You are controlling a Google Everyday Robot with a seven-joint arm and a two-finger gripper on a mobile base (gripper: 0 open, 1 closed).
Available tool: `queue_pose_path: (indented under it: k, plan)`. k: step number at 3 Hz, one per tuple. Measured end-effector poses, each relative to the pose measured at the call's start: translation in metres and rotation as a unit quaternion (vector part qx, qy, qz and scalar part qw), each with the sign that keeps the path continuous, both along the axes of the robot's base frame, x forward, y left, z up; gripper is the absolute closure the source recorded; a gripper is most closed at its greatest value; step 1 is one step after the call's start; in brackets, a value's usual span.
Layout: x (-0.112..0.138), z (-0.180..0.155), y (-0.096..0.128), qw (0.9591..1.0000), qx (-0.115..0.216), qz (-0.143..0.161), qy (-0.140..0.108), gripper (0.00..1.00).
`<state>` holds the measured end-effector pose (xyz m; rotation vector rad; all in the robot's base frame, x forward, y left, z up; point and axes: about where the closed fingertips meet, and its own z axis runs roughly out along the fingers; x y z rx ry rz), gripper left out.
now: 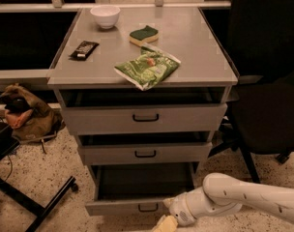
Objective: Close bottom drawer
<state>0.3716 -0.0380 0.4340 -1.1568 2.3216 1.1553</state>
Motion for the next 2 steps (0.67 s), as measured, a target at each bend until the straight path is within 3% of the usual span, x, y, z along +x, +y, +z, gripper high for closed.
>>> queue_pose_path:
  k: [1,2]
  plan:
    - [-0.004,-0.012,0.005,1.0,0.007,-0.001,0.006,0.0]
    - [0.009,-0.054,0.006,0.9988,0.024,-0.044,0.001,0.0]
